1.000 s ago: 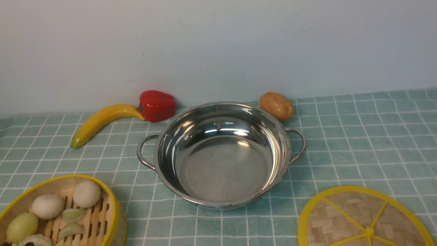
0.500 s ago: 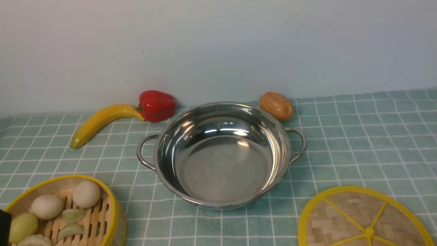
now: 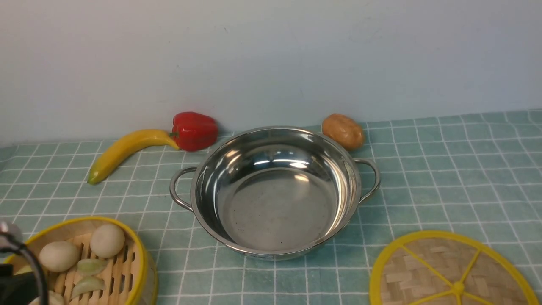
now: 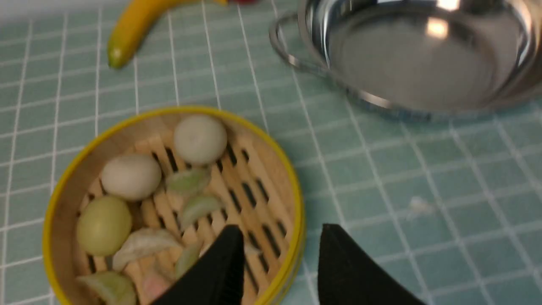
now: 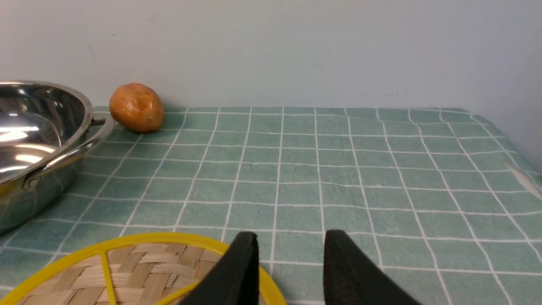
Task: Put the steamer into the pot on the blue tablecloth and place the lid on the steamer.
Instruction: 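Grasp the rim of the steamer basket holding the buns with the left gripper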
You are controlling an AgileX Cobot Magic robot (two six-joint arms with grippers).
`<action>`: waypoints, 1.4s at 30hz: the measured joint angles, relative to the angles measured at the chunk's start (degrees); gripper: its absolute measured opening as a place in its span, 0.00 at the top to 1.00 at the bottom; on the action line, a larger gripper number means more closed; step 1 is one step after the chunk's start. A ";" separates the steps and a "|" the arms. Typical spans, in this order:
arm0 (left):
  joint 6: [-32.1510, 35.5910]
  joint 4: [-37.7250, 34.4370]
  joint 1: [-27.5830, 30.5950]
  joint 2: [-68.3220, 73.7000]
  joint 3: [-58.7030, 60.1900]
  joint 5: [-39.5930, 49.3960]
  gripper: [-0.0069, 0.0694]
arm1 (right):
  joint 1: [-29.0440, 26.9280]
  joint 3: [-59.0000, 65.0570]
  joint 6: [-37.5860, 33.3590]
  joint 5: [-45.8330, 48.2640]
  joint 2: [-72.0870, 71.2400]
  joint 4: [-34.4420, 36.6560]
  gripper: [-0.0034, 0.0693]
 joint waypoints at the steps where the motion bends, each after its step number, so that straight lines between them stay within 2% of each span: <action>1: 2.67 0.18 0.00 3.96 -1.61 1.78 0.59 | 0.00 0.00 0.00 0.00 0.00 0.00 0.62; 8: 6.81 -3.03 0.00 24.98 -4.26 2.98 0.59 | 0.00 0.00 0.00 0.00 0.00 0.00 0.62; 16: 5.35 -4.65 0.00 43.23 -4.55 1.59 0.59 | 0.00 0.00 0.00 0.00 0.00 0.00 0.62; 24: 6.03 -8.82 0.00 50.72 -4.59 -6.10 0.59 | 0.00 0.00 0.00 0.00 0.00 0.00 0.62; 31: 8.35 -9.32 0.00 53.78 -4.59 -10.85 0.59 | 0.00 0.00 0.00 0.00 0.00 0.00 0.62; 42: 8.65 -10.18 0.00 60.52 -4.66 -11.22 0.60 | 0.00 0.00 0.00 0.00 0.00 0.00 0.62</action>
